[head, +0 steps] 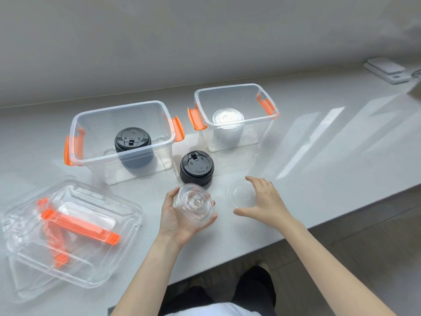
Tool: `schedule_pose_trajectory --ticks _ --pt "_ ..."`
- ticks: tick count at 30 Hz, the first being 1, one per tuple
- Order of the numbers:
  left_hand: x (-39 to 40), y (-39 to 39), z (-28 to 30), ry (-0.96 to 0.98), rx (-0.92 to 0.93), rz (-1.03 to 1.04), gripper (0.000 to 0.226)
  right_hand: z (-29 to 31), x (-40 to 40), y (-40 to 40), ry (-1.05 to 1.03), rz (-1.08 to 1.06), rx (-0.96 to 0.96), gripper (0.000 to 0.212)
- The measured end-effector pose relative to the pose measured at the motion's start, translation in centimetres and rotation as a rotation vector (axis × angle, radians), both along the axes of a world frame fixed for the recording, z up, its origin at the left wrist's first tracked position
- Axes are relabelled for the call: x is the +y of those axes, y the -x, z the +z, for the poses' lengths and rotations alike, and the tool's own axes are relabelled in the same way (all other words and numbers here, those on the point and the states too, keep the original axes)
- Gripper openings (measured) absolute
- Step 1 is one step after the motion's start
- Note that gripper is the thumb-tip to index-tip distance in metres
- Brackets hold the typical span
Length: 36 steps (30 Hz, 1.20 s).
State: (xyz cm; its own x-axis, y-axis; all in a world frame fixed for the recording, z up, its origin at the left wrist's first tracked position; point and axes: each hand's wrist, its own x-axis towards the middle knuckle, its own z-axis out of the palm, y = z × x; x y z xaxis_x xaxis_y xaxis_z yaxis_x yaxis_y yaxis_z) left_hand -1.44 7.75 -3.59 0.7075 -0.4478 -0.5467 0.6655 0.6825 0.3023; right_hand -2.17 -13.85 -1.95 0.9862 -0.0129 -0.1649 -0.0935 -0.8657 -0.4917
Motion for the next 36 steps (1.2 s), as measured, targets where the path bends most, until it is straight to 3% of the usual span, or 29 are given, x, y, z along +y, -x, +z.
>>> schedule_pose_trajectory --ticks 5,11,17,19,23,27,31,36 --pt "-0.2 -0.5 1.5 0.064 -0.023 -0.004 0.056 5.9 3.4 -0.8 -0.339 0.114 -0.153 0.089" --pt "-2.2 -2.1 4.0 0.249 -0.126 -0.023 0.049 7.9 5.3 -1.8 -0.339 0.279 -0.109 0.094" --pt "-4.1 -4.7 5.7 0.240 -0.316 -0.042 0.046 9.3 2.7 -4.6 -0.399 0.250 -0.048 0.096" --pt "-4.9 -6.4 6.6 0.211 -0.348 0.000 0.045 10.1 1.3 -6.2 -0.494 0.145 -0.058 0.084" --pt "-6.4 -10.3 9.5 0.158 -0.403 0.092 0.034 11.8 -1.1 -10.5 -0.695 -0.077 -0.019 0.037" --pt "-8.5 -14.3 11.8 -0.018 -0.461 0.081 0.030 12.8 -2.3 -14.6 -0.855 -0.088 0.210 0.028" --pt "-10.1 -18.4 12.2 -0.282 -0.478 0.066 0.024 12.9 -3.8 -18.6 -0.850 -0.144 0.153 0.027" --pt "-10.9 -22.8 11.1 -0.824 -0.393 0.128 0.038 11.6 -4.8 -23.7 -0.702 -0.135 0.103 0.027"
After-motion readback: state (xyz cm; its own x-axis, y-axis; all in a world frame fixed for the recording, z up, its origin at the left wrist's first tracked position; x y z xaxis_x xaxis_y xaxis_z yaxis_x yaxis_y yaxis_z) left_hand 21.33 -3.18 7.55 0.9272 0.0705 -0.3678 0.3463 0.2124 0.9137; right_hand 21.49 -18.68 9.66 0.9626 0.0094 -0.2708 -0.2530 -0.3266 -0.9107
